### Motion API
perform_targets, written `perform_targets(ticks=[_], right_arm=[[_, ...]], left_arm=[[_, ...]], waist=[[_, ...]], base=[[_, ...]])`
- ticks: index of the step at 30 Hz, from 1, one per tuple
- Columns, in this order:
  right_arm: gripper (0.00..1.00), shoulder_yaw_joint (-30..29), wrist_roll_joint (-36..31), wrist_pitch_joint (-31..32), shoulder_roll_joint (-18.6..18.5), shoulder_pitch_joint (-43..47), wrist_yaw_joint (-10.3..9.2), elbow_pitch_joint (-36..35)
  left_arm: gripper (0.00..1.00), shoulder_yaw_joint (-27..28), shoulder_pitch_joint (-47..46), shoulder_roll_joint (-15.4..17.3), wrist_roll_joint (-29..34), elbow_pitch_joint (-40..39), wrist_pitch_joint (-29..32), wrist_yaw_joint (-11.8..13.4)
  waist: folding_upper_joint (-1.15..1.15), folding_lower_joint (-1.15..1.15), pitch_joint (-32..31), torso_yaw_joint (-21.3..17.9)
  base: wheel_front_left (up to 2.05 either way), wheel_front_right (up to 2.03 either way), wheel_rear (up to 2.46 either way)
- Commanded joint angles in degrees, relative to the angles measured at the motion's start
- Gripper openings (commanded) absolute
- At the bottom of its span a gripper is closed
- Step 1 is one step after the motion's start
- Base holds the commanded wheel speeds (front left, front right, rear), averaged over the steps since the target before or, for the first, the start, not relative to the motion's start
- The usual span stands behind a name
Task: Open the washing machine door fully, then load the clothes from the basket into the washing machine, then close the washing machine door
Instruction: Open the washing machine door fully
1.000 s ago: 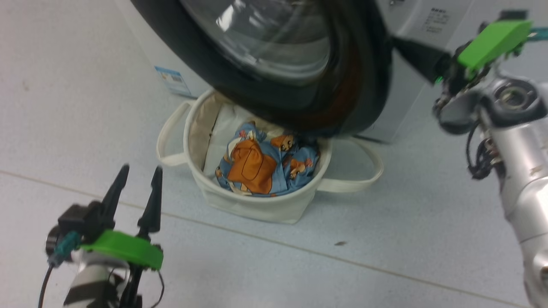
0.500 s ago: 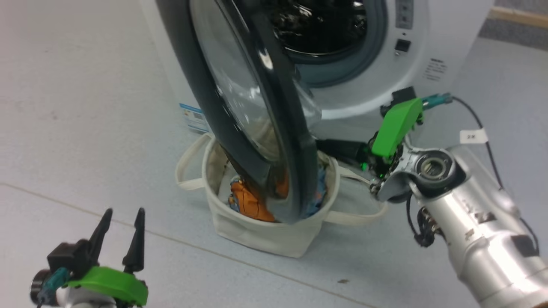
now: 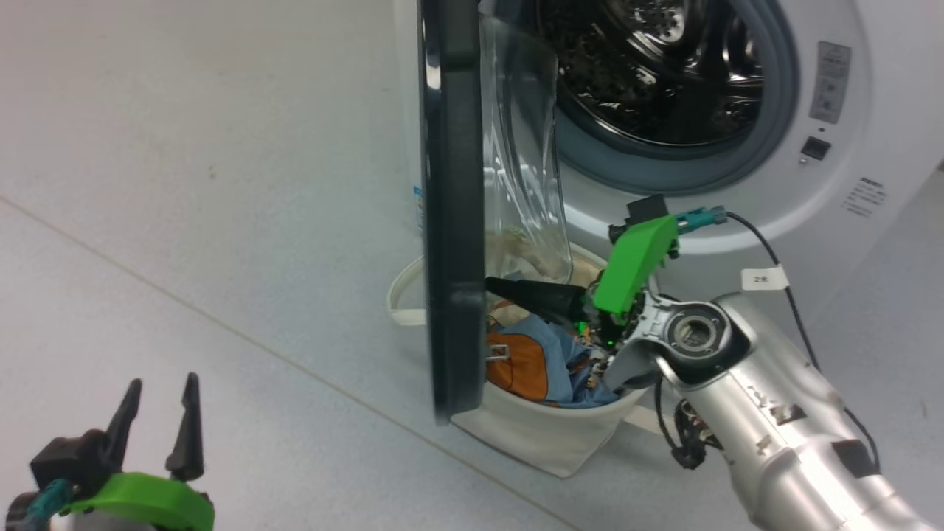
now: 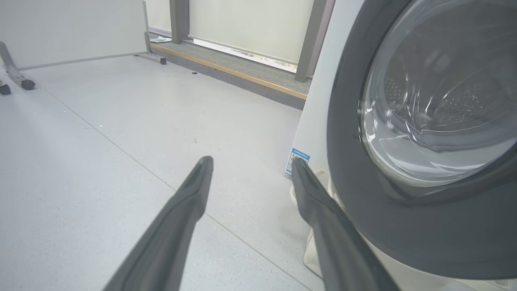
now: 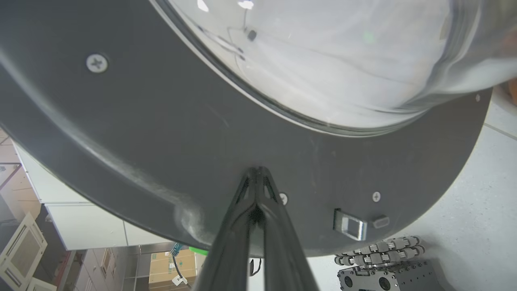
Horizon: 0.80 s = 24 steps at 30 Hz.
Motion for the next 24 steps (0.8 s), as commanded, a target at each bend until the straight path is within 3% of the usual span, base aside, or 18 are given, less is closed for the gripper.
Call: perform_targets(ticks=[1,16,23,24], right_arm=[[0.00,0.78,0.13,-0.20,1.78,-1.45,0.07,-1.98],[0.00,5.50,2.47,-0.68,3.08,-6.54,0.07,-0.51],[0.00,4.81,-2.53,-8.82,-0.37,-2.30,0.07,-5.21],[0.59,4.73,-3.99,-10.93,-1.46,-1.21,0.07,-6.42]], left_arm=[[1.00,2.56,-1.22,1.75,0.11,-2.45,-0.69,0.03],[1.00,9.06,3.09,-1.67,-0.34,-9.06,-0.69,0.60],[1.00,7.95,1.97,-1.40,0.98,-7.99,-0.69,0.11],[1.00,7.69,1.76,-1.27,1.11,-7.76,-0.69,0.05]], waist=[[0.00,0.01,0.72,0.97],[0.00,0.01,3.72,2.34],[0.00,0.01,1.59,1.24],[0.00,0.01,1.24,1.06]], base=[[0.00,0.00,0.00],[0.00,0.00,0.00],[0.00,0.00,0.00],[0.00,0.00,0.00]])
